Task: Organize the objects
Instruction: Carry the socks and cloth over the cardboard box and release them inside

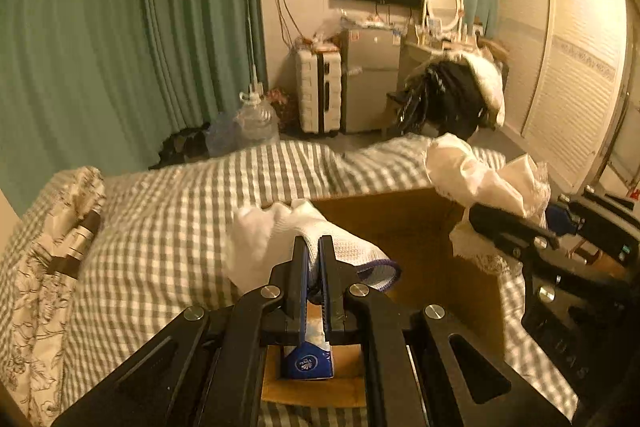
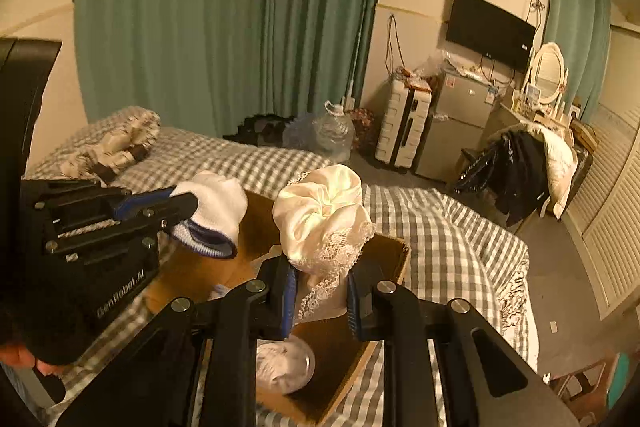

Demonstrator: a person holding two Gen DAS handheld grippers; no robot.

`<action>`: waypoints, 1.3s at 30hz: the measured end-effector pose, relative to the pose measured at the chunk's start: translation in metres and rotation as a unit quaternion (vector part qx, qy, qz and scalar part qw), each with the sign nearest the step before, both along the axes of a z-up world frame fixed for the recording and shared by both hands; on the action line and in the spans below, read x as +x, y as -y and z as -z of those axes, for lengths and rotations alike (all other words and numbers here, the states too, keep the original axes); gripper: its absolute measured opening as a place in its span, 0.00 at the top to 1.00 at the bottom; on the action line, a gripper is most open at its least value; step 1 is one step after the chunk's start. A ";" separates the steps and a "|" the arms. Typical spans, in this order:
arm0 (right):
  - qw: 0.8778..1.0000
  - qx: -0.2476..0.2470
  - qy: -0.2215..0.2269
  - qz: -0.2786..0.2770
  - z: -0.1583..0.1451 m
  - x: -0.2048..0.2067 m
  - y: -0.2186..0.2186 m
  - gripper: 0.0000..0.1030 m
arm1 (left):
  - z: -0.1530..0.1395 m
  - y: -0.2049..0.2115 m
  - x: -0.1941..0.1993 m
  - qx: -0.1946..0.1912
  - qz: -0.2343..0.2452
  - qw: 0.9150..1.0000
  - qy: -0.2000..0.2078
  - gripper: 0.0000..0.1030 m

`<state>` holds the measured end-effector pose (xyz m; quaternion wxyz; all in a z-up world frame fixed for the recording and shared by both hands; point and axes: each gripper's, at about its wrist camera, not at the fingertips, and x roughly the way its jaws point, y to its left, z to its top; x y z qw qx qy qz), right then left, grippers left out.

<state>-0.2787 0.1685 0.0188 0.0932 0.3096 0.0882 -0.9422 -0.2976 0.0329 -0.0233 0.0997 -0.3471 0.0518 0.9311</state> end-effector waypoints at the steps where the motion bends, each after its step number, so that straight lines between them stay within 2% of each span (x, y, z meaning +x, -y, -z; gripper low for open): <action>1: 1.000 -0.001 0.006 0.002 0.008 -0.006 -0.001 0.81 | 0.007 -0.001 -0.002 0.003 0.008 1.000 0.004 0.96; 6: 1.000 -0.007 0.024 0.011 0.033 -0.020 -0.008 0.81 | 0.015 -0.013 -0.002 -0.004 0.030 1.000 -0.003 0.95; 7: 1.000 -0.011 0.023 0.013 0.035 -0.021 -0.013 0.78 | 0.014 -0.016 -0.002 -0.009 0.033 0.999 -0.005 0.95; 8: 1.000 -0.015 0.020 0.013 0.035 -0.021 -0.016 0.73 | 0.013 -0.018 0.000 -0.015 0.035 0.999 -0.009 0.95; 10: 0.999 -0.025 0.012 0.017 0.031 -0.018 -0.023 0.37 | 0.009 -0.018 0.001 -0.017 0.035 0.999 -0.010 0.93; 11: 0.999 -0.026 0.008 0.021 0.030 -0.017 -0.026 0.32 | 0.007 -0.016 0.002 -0.016 0.034 0.999 -0.009 0.93; 15: 0.999 -0.026 -0.015 0.030 0.008 0.001 -0.031 0.30 | -0.007 -0.005 0.012 -0.012 0.018 1.000 0.000 0.85; 16: 0.999 -0.022 -0.021 0.033 0.000 0.007 -0.032 0.27 | -0.011 -0.003 0.017 -0.012 0.013 1.000 -0.002 0.74; 17: 0.999 -0.017 -0.026 0.035 -0.007 0.015 -0.033 0.26 | -0.019 -0.002 0.025 -0.014 0.005 1.000 -0.006 0.51; 19: 0.999 -0.011 -0.033 0.034 -0.020 0.030 -0.032 0.22 | -0.031 0.002 0.039 -0.015 -0.008 1.000 -0.019 0.24; 20: 0.999 -0.008 -0.036 0.034 -0.026 0.038 -0.033 0.21 | -0.041 0.005 0.051 -0.012 -0.014 0.999 -0.033 0.21; 24: 0.998 0.006 -0.056 0.033 -0.057 0.078 -0.033 0.14 | -0.069 0.014 0.082 -0.006 -0.024 0.998 -0.049 0.20; 30: 0.997 0.006 -0.071 0.021 -0.088 0.131 -0.029 0.12 | -0.092 0.024 0.128 -0.018 -0.043 0.997 -0.069 0.17; 35: 0.997 0.005 -0.074 0.014 -0.089 0.169 -0.025 0.11 | -0.081 0.031 0.160 -0.025 -0.065 0.995 -0.068 0.15; 39: 0.998 0.003 -0.058 0.016 -0.059 0.190 -0.025 0.11 | -0.050 0.035 0.175 -0.023 -0.098 0.994 -0.048 0.15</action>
